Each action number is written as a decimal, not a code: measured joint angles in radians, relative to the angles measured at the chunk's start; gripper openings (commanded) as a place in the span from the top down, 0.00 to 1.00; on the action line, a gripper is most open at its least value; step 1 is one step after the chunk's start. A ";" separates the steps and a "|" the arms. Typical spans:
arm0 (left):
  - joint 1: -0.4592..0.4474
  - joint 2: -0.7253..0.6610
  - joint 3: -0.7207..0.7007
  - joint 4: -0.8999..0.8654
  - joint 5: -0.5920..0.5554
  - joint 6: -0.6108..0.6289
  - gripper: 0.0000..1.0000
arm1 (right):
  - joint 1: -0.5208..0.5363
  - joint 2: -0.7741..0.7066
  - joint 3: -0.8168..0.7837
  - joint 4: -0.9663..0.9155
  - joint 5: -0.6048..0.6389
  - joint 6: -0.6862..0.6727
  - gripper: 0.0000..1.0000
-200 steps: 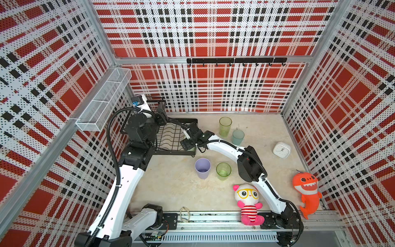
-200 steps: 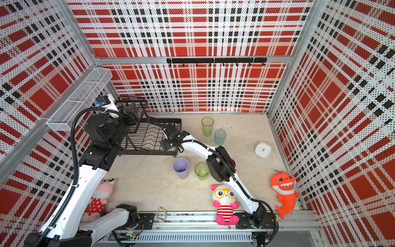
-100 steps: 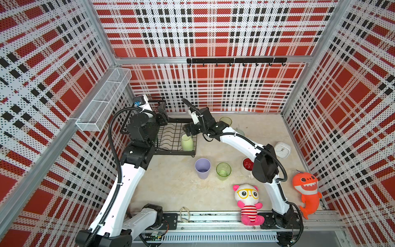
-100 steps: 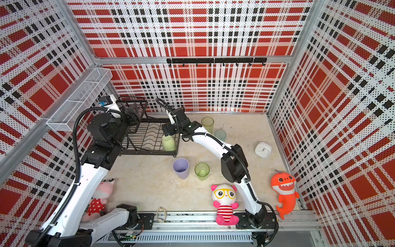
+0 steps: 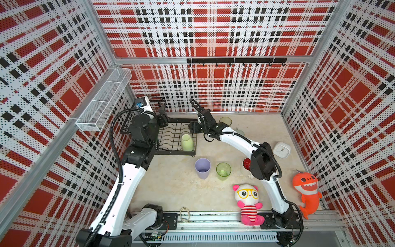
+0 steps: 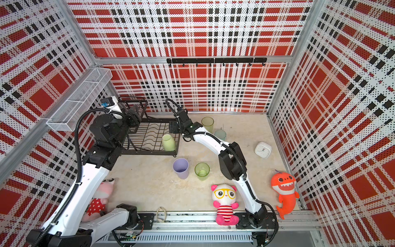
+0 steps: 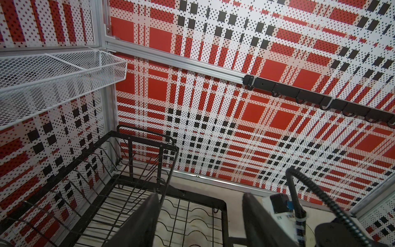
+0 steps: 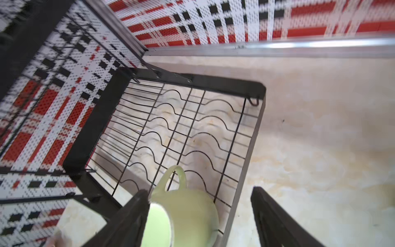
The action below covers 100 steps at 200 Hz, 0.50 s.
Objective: Load cups into a dish rack
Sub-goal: Move the dish rack to the top-left of the table.
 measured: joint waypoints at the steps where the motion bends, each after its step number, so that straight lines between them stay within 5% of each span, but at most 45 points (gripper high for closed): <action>1: 0.000 0.000 0.000 0.000 0.000 0.000 0.35 | 0.000 0.002 0.000 -0.001 0.000 0.004 0.25; 100: 0.000 -0.004 0.000 0.000 -0.025 0.021 0.35 | 0.000 0.115 0.039 -0.069 -0.003 0.094 0.44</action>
